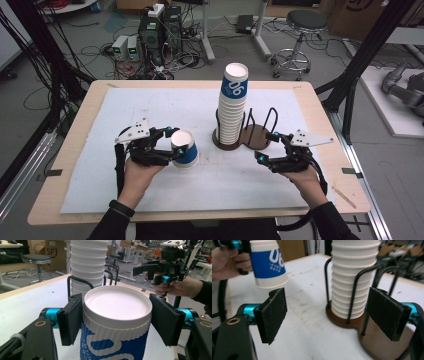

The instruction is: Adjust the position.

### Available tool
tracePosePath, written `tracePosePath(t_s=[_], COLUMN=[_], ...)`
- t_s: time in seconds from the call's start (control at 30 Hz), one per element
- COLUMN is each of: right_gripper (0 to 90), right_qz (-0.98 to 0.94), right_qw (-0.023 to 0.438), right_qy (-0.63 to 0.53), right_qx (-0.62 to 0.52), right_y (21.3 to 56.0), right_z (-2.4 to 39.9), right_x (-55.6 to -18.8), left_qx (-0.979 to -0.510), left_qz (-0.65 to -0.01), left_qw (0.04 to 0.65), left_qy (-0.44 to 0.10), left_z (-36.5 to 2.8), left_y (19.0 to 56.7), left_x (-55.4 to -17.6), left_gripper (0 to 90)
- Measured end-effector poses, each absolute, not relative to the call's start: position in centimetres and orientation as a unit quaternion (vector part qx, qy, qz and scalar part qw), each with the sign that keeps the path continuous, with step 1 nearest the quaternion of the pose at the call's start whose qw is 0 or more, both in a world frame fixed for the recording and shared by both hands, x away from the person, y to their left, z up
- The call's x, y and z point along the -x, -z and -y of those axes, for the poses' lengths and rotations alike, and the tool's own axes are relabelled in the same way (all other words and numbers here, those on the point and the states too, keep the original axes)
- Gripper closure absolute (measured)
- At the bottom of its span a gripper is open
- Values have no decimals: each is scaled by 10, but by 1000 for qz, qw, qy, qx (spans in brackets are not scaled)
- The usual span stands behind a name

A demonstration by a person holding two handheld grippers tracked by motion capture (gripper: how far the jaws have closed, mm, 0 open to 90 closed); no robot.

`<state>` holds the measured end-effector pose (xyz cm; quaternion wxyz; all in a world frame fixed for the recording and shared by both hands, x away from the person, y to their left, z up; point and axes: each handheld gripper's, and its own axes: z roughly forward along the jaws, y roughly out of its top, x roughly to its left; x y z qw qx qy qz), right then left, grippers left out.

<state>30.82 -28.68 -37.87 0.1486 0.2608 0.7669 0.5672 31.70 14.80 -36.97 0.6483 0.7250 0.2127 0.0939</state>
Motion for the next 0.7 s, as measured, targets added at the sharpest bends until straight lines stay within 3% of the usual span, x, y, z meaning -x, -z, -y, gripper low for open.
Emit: tracePosePath(t_s=[0.7], right_gripper=[175], right_qz=[-787], right_qw=[82], right_qy=[-573], right_qx=[-212], right_y=[382], right_z=[256], right_x=[-298], left_qx=[-723], left_qz=[-184], left_qw=[663], left_qy=[-60], left_z=[-124], left_y=[363], left_x=[-306], left_gripper=[296])
